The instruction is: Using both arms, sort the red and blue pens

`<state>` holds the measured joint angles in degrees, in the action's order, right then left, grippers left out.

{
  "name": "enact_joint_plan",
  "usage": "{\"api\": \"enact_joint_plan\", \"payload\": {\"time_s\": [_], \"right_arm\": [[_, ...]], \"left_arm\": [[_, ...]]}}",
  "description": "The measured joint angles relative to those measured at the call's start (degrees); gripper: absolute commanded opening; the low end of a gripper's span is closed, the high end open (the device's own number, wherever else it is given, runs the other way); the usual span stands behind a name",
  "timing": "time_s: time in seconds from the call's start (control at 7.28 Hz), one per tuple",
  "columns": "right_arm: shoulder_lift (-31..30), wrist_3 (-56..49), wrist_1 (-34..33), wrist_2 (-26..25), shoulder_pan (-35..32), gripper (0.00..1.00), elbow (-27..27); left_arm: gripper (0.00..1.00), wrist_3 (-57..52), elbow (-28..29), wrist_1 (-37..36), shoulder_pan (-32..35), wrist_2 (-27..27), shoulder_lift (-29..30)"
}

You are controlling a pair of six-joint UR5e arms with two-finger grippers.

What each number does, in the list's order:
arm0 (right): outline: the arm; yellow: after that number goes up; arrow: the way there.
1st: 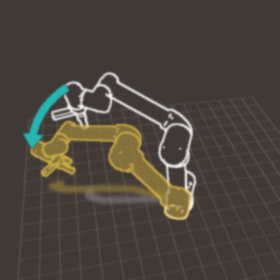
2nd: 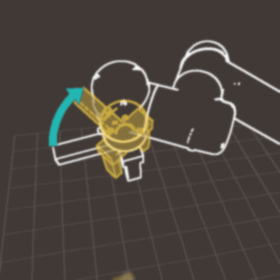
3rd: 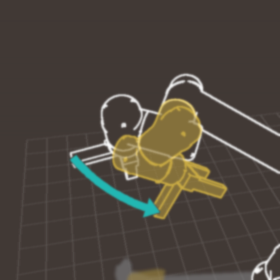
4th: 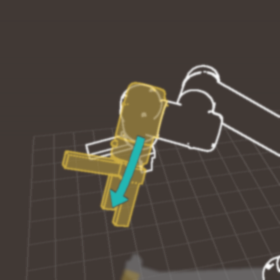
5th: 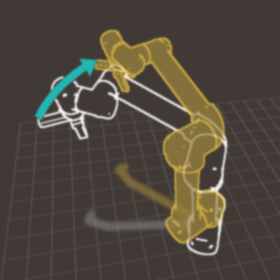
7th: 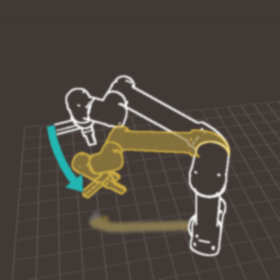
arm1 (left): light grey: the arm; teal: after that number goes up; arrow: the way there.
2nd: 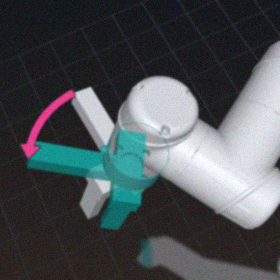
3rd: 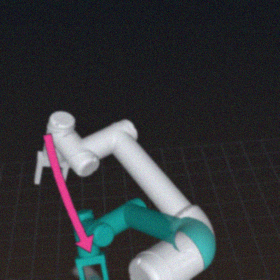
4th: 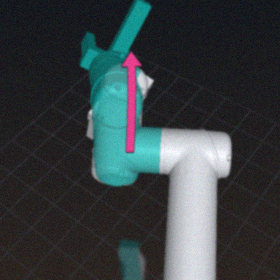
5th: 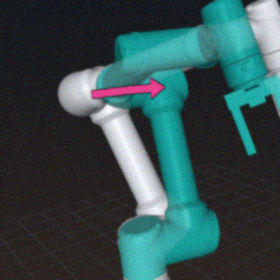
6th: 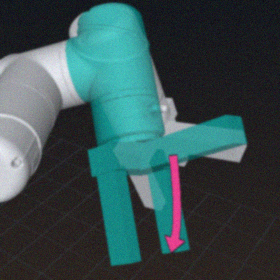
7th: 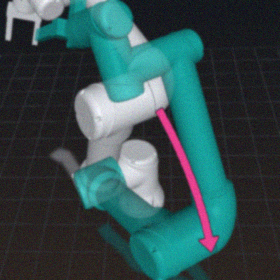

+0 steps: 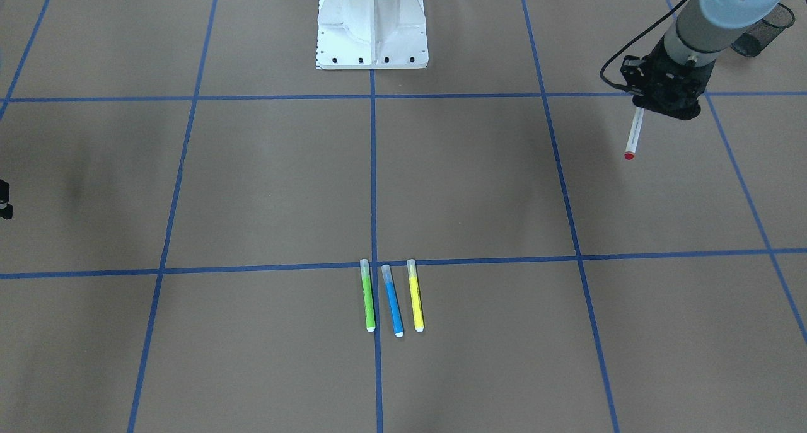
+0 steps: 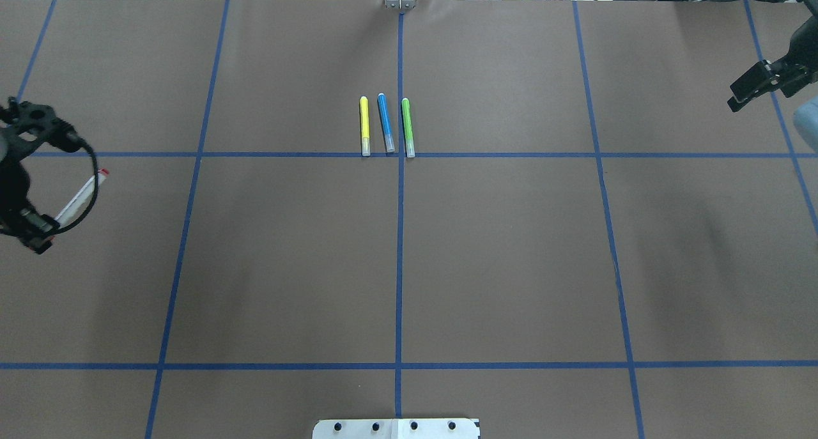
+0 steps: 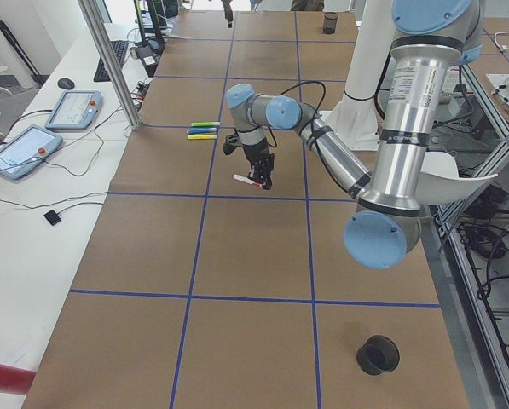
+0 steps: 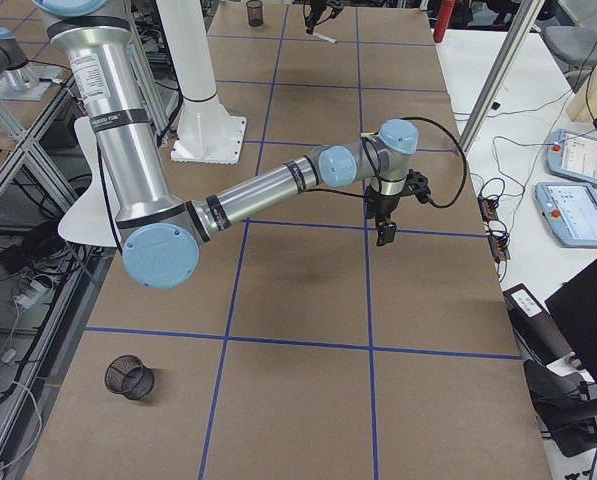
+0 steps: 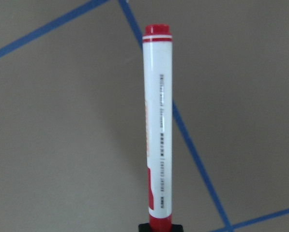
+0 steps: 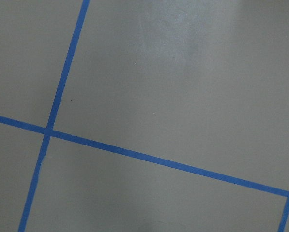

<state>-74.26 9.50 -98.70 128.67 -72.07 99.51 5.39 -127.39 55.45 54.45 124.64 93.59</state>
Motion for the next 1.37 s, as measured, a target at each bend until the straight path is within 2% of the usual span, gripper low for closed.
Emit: {"api": "enact_joint_plan", "payload": {"time_s": [0.27, 0.55, 0.96, 1.37], "right_arm": [[-0.1, 0.0, 0.0, 0.0, 0.0, 1.00, 0.0], [-0.2, 0.0, 0.0, 0.0, 0.0, 1.00, 0.1], [-0.3, 0.1, 0.0, 0.1, 0.0, 1.00, 0.3], [-0.5, 0.1, 0.0, 0.2, 0.1, 1.00, 0.3]], "left_arm": [[0.00, -9.9, -5.3, 0.3, 3.5, -3.7, -13.1], [0.00, -21.4, -7.3, 0.5, 8.5, -6.4, -24.4], [0.00, -26.9, -8.1, 0.4, 10.7, -9.9, -36.5], [0.00, -31.2, -6.5, 0.4, 10.8, -15.9, -45.5]]}}
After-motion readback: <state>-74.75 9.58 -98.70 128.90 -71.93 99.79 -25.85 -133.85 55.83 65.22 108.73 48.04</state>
